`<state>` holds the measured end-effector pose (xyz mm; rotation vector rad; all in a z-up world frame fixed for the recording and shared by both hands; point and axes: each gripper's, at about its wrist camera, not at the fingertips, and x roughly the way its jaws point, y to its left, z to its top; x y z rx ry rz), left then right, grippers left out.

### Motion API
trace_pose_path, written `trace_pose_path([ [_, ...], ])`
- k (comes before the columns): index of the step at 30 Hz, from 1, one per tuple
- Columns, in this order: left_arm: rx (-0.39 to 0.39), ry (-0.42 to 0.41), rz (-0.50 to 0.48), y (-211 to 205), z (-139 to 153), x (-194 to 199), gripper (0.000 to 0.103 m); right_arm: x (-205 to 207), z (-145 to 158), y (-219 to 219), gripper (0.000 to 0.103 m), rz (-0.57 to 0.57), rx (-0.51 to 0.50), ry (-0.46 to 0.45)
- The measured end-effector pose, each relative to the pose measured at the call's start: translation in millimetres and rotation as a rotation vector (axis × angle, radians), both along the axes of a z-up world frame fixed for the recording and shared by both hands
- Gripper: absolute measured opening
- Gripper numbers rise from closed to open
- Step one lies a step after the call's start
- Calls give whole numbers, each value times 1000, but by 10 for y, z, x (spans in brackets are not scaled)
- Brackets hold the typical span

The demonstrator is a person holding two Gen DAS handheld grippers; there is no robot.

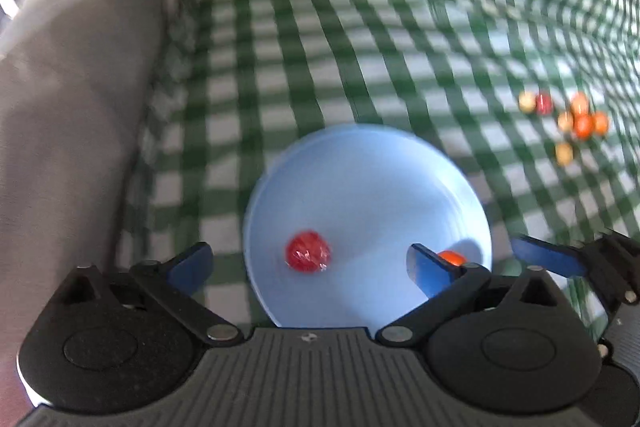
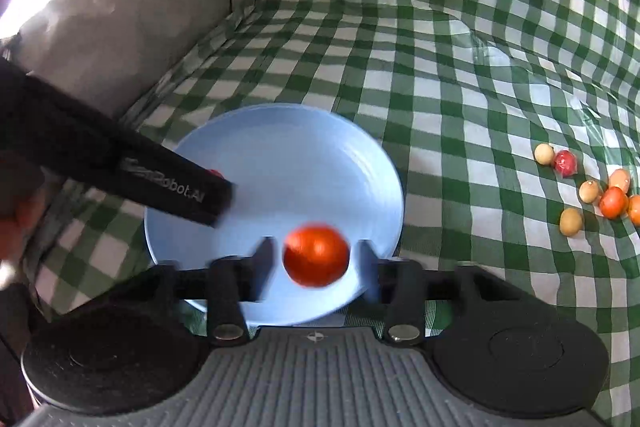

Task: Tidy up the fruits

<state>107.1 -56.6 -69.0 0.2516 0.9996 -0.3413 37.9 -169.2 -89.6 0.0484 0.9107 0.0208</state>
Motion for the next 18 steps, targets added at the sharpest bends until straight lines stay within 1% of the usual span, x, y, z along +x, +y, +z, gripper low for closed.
trace_pose_path([
  [2,10,3,-10,39,66,-88,103,-55,99,-34,88,-15,21,3],
  [4,12,5,1,120,113,-228,103,-170,182,-40,90,-15,41,11],
  [6,13,0,24,239,177,-417,103,-348,262,-42,95,-22,53,20],
  [11,5,20,78,482,275,-879,103,-832,465,24,99,-40,38,-30],
  [13,11,19,70,519,315,-1006,103,-977,552,72,99,-44,23,-63],
  [15,22,-13,87,572,389,-1100,103,-1072,626,111,100,-45,4,-101],
  [18,28,-45,84,579,498,-1182,103,-1159,713,143,100,-35,-13,-138],
])
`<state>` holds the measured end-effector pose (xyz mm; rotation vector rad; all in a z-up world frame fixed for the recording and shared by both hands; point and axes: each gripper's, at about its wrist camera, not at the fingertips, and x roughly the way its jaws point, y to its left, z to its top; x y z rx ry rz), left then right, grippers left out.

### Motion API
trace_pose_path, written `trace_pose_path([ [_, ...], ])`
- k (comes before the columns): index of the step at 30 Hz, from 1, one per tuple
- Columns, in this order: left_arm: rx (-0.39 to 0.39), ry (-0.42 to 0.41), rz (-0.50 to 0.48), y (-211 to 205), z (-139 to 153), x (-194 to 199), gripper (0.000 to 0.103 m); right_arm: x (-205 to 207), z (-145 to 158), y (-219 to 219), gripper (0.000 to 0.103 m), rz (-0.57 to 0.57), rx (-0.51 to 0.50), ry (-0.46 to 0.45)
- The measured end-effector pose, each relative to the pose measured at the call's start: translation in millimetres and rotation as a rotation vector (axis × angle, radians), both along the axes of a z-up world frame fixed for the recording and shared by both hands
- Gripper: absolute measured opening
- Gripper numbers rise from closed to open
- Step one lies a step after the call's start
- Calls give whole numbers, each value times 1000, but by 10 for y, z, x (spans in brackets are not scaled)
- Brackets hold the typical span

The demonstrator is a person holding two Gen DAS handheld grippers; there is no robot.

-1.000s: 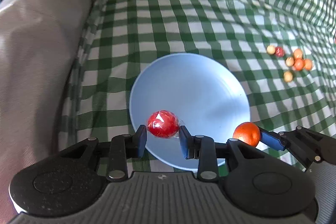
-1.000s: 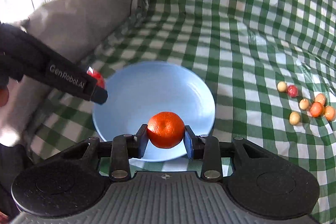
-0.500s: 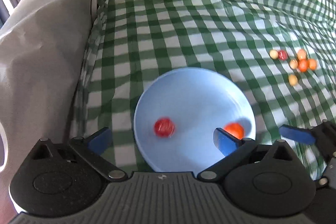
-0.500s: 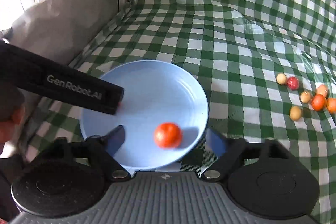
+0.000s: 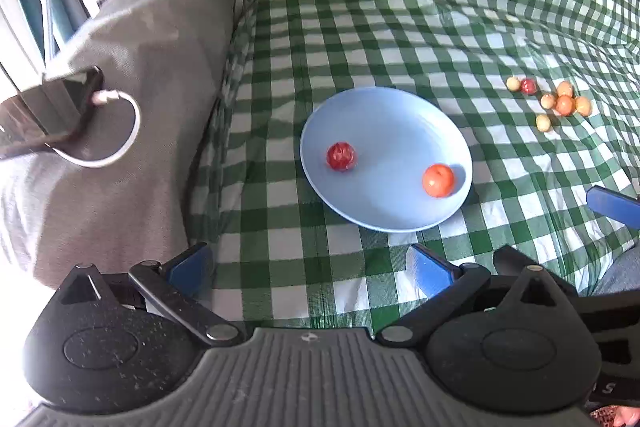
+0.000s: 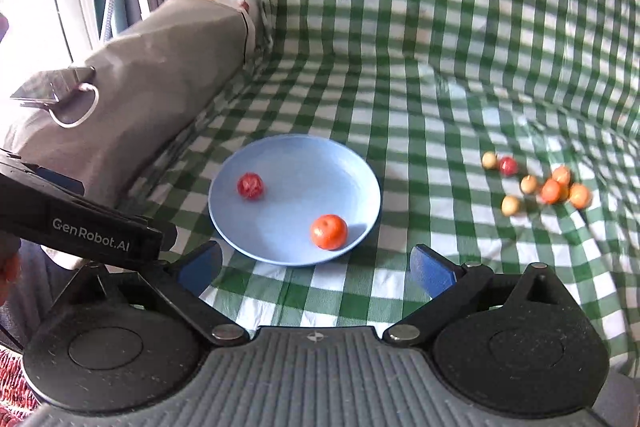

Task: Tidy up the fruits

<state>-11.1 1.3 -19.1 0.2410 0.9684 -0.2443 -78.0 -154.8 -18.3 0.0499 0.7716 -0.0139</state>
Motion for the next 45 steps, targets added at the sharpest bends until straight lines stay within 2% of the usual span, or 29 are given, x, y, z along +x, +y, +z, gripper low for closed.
trace_pose_path([
  [5,12,-42,6,-18,104,-109,103,-64,91,-33,100,-6,-7,-46],
  [15,21,-70,-17,-80,168,-248,103,-243,169,-62,101,-35,-1,-91],
  [34,49,-47,-17,-136,96,-181,103,-230,103,-79,101,-39,26,-75],
  [45,81,-10,-30,-284,33,-66,103,-172,20,-226,101,-85,80,-62],
])
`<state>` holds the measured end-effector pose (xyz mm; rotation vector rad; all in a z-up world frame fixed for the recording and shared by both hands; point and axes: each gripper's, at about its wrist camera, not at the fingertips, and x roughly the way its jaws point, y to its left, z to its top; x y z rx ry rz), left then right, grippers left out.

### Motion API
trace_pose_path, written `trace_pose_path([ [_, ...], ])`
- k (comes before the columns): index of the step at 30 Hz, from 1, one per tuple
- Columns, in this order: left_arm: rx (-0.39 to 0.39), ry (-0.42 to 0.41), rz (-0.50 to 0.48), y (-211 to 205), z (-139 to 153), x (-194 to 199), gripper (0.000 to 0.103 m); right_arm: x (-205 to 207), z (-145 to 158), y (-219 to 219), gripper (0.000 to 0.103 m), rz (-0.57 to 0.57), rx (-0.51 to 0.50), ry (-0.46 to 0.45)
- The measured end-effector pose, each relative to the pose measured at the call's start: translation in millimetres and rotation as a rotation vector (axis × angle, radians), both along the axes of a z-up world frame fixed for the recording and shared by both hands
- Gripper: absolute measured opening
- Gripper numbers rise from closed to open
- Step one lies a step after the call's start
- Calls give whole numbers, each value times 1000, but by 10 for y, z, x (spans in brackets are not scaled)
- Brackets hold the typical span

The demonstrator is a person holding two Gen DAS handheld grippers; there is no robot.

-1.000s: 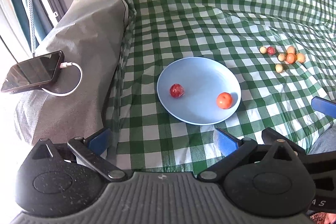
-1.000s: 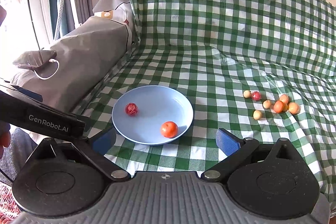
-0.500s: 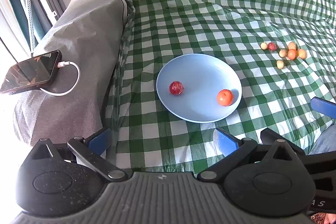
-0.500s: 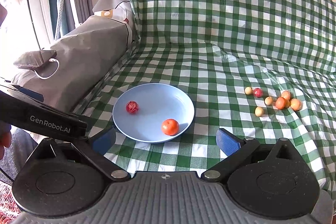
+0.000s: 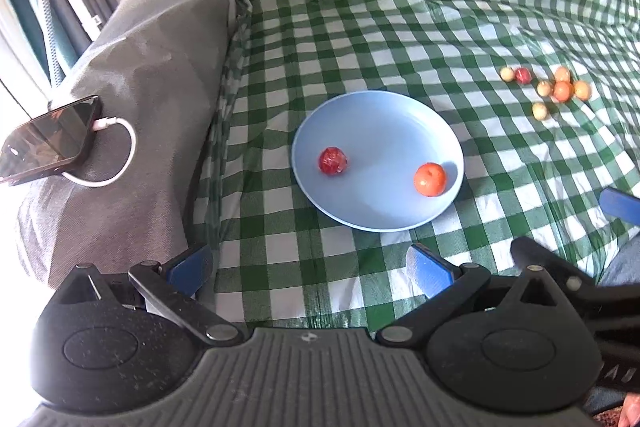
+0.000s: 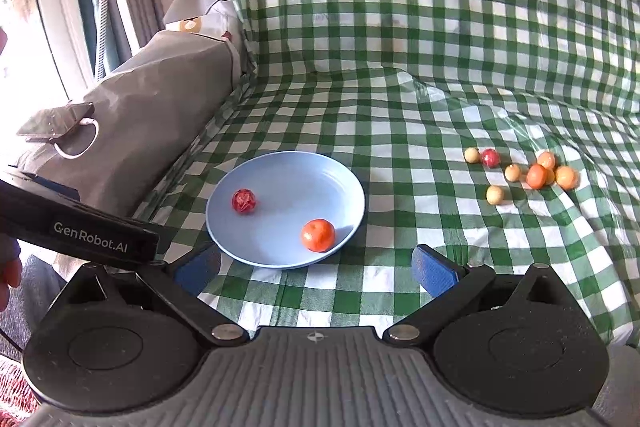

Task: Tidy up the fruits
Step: 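Grasp a yellow small fruit with the left tool while the right tool grasps a wrapped tangerine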

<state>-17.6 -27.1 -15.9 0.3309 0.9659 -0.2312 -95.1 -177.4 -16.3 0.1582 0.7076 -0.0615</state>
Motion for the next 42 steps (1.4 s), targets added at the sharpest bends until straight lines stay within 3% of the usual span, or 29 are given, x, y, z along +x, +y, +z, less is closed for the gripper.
trace_pose_path([
  [7,-17,23,-48,-283,-31,121,103,23,-23,-392,101,-128,8,-4],
  [12,-92,77,-81,-647,-36,354,103,-21,-113,-892,101,-280,-16,-5],
  [23,-63,47,-251,-2151,-366,1038,103,253,-545,-2431,101,-561,-63,18],
  [29,-41,82,-316,-2908,-750,1326,103,683,-993,-3074,101,-589,-80,36],
  [38,21,150,-409,-3478,-1375,1420,102,1455,-1513,-3506,96,-471,-113,69],
  [39,5,142,-411,-3489,-1382,1424,97,1515,-1546,-3520,95,-457,-122,67],
  [40,-18,129,-415,-3496,-1362,1418,77,1554,-1564,-3524,92,-437,-126,50],
  [41,-35,128,-423,-3503,-1347,1417,64,1578,-1563,-3512,75,-419,-128,25],
  [42,-47,143,-433,-3517,-1340,1421,42,1598,-1556,-3504,54,-398,-133,2],
])
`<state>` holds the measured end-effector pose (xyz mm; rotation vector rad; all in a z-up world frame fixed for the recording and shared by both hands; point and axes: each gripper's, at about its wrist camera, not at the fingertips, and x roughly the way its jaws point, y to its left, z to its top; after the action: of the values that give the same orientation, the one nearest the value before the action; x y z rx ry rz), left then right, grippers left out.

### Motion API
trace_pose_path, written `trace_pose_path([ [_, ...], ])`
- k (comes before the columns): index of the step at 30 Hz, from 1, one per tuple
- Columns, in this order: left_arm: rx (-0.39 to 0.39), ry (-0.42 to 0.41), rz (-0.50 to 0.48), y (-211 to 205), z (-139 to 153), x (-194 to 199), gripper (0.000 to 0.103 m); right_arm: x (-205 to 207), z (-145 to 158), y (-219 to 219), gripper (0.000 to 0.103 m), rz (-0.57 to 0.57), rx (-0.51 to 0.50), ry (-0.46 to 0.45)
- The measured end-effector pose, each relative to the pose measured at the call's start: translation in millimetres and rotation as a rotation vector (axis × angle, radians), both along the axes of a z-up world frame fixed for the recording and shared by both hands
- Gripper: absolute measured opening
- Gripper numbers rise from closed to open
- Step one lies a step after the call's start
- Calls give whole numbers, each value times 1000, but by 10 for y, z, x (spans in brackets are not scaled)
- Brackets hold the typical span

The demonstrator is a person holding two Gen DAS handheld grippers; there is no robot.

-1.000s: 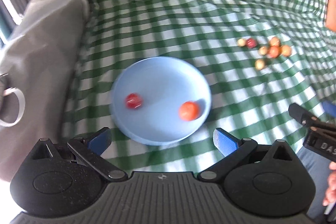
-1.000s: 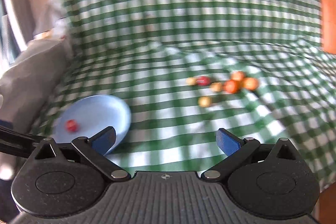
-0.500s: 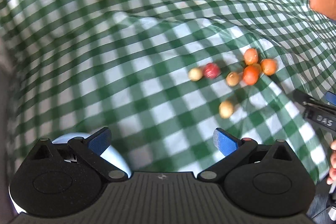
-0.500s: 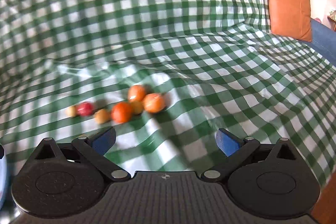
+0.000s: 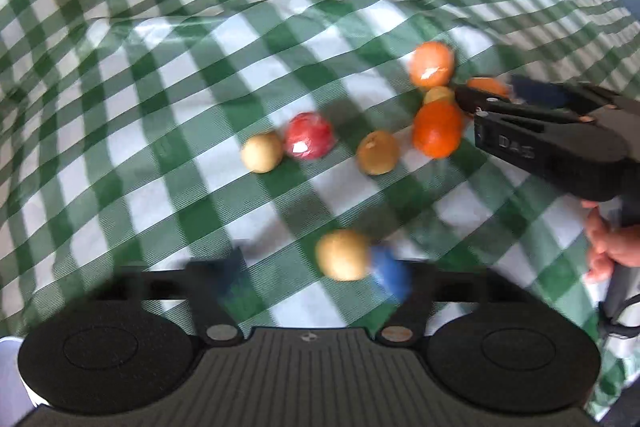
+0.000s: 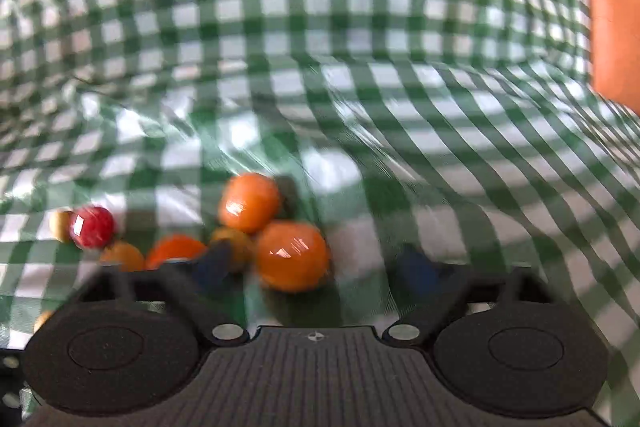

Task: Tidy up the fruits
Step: 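Grasp a yellow small fruit with the left tool while the right tool grasps a wrapped tangerine, then carry both fruits to the blue plate and open both tools to release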

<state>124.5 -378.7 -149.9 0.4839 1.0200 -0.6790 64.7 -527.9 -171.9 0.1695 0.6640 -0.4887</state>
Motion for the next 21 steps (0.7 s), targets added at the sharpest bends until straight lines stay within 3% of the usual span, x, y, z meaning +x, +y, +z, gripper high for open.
trace_pose_path([
  [1,-12,17,-6,-3,1,2,29,25,21,15,47,0,-13,-4],
  [2,-24,22,-11,4,2,-5,29,48,17,17,40,0,-15,12],
  [8,-33,-14,-26,122,159,-103,29,29,-16,50,40,-9,-44,44],
  [14,-77,-48,26,509,609,-247,29,-499,434,-48,40,-158,-12,-79],
  [21,-98,-79,116,1240,1126,-543,29,-1101,991,326,40,-151,-2,-187],
])
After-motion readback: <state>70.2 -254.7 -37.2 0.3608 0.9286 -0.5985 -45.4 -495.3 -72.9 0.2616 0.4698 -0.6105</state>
